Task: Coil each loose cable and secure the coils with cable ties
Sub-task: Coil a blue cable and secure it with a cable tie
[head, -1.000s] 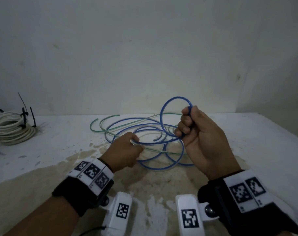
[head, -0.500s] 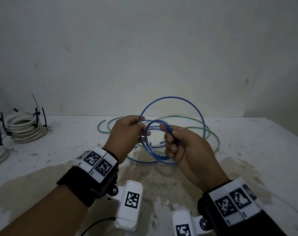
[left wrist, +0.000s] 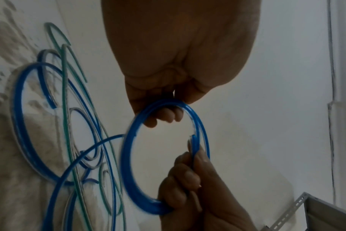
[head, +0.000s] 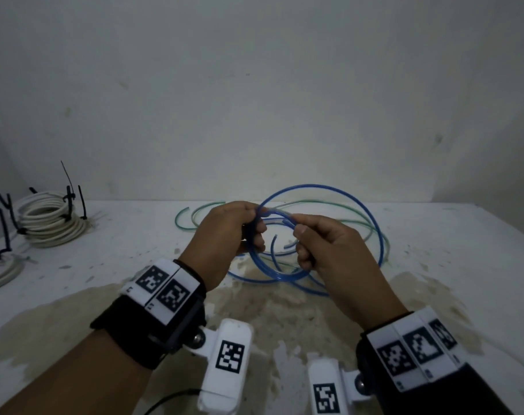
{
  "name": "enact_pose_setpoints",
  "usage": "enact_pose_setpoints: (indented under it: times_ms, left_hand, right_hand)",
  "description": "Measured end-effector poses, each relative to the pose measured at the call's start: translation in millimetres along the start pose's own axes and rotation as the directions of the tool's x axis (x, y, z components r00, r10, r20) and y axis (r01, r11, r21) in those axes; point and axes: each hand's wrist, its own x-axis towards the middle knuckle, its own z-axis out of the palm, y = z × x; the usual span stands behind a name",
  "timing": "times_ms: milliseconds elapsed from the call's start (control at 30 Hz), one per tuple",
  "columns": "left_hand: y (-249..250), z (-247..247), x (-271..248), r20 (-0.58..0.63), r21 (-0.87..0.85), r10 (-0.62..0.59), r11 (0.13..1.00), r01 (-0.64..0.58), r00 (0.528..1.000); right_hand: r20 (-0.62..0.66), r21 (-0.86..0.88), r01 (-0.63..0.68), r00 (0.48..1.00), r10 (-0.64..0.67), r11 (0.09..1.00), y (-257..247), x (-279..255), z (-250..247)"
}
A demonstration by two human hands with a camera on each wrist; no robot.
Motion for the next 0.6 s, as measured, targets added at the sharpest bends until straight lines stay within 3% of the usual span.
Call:
enact_pose_setpoints:
  times_ms: [100,167,233,433,600]
  left_hand:
    - [-1,1,-2,0.046,0.135,0.044,0.990,-0.049,0.998]
    - [-2,2,-4,0.100,0.349,0.129,0.924,-0.156,0.987]
    - [-2,0,-4,0.141,0.436,0.166,0.874,-0.212,0.976]
    - [4,-6,-4,0.267,0.448,-0.016,0.887,-0.109,0.964]
    - [3,-9,-2,0.281,0.468,-0.058,0.880,-0.084,0.958]
  right_hand:
    - [-0.019,-0.089,0.035,0.999,-0.037,0.995,1,-1,3]
    - [-0.031,-0.095,0.051,0.998,-0.054,0.994,2,-1,4]
    - [-0.037,-0.099,0.058,0.997,-0.062,0.993,1,0,4]
    - [-0.002,-0.158,0.070,0.997,-0.071,0.985,-1,-2,3]
    - [0.038,-0.247,0.100,0.995,-0.094,0.964,-1,-2,1]
